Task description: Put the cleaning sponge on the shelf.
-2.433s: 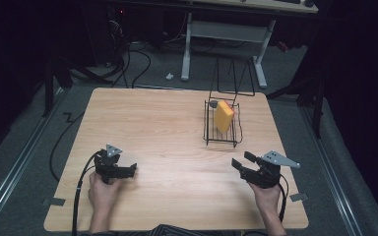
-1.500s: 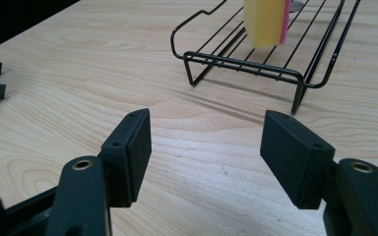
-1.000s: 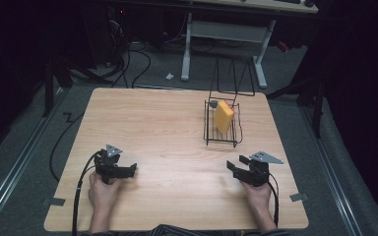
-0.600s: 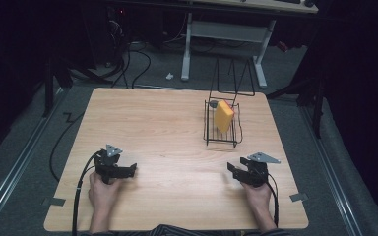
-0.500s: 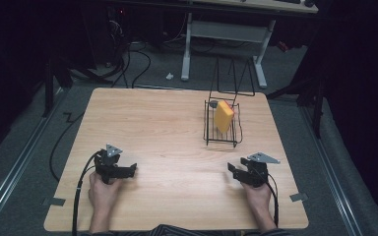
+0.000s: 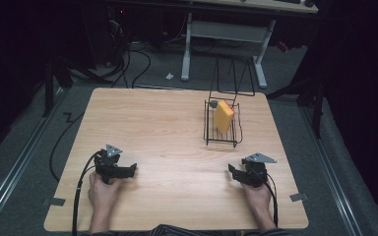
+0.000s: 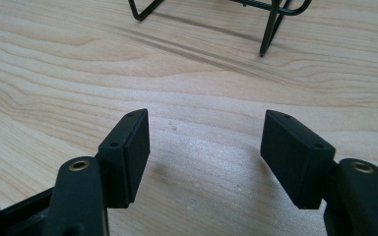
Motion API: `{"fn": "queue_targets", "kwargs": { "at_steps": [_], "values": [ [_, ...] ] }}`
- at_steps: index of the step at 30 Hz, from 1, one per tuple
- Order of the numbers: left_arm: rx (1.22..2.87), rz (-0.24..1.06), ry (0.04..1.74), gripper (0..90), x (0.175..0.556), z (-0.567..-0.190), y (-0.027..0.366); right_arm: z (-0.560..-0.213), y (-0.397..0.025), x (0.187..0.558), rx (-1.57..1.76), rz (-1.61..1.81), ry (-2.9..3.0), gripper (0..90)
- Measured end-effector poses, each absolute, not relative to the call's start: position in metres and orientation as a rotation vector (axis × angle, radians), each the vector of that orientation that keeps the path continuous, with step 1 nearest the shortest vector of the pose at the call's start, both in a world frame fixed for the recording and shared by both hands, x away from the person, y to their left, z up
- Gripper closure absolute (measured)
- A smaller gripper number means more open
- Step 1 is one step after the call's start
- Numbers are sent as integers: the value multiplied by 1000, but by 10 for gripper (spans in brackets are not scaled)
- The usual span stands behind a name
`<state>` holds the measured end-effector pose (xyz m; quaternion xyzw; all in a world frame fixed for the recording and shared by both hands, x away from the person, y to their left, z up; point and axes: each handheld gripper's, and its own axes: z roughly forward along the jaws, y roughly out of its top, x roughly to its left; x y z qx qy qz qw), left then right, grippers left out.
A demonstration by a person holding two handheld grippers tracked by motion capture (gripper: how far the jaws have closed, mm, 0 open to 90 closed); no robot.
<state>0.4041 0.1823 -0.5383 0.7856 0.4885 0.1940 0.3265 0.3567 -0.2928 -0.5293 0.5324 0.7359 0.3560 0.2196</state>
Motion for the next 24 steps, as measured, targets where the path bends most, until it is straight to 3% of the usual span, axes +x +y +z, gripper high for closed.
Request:
{"fn": "queue_targets", "kwargs": {
  "at_steps": [24],
  "values": [
    [2058, 510, 1279, 15, 404, -538, 182, -531, -288, 356, 1422, 874, 2091, 306]
  ]
}}
